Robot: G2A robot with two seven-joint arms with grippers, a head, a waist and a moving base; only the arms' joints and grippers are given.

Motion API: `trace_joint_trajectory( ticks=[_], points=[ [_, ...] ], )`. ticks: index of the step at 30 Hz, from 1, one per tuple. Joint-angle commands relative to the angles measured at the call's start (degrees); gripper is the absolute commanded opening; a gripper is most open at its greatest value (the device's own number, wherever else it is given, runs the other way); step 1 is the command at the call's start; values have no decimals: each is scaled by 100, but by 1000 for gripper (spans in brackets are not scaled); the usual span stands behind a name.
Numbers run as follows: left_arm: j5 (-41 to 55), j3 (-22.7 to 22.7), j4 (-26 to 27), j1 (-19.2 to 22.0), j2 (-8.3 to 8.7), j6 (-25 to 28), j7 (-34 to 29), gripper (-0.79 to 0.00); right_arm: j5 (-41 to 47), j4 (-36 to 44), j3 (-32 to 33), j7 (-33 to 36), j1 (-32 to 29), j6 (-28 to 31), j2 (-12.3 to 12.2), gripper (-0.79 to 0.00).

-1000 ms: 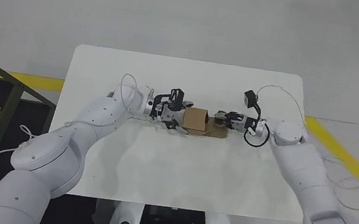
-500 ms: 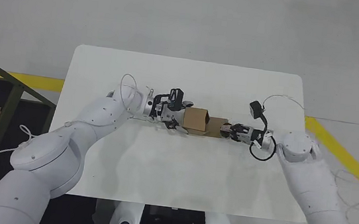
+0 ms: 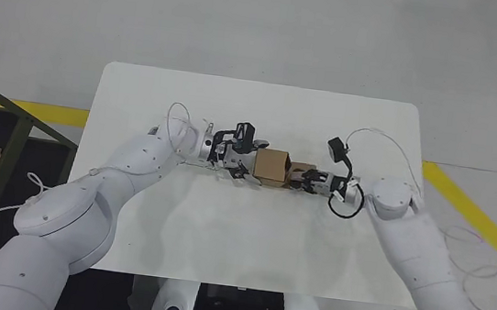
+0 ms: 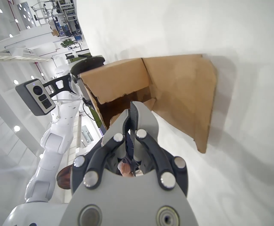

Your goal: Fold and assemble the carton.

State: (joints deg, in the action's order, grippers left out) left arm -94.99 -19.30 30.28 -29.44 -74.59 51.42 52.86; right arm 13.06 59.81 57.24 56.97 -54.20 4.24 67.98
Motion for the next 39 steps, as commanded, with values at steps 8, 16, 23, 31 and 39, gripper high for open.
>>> trace_joint_trajectory(
  ticks=[8, 16, 23, 31, 39],
  points=[
    [10, 15, -3, -6, -13, 17, -17, -99, 239, -455, -502, 32, 407, 157, 254, -785],
    [-19, 23, -24, 9, -28, 16, -16, -95, 378, -927, -782, 88, 690, 320, 440, -785],
    [-22, 28, -27, 5, -48, 31, -30, -95, 468, -1224, -879, 139, 839, 461, 544, -785],
    [-28, 29, -53, 8, -60, 23, -23, -99, 445, -1409, -706, 253, 879, 672, 497, -785],
    [-7, 20, -69, 3, -62, 16, -16, -111, 326, -1167, -208, 188, 632, 696, 268, -785]
  ],
)
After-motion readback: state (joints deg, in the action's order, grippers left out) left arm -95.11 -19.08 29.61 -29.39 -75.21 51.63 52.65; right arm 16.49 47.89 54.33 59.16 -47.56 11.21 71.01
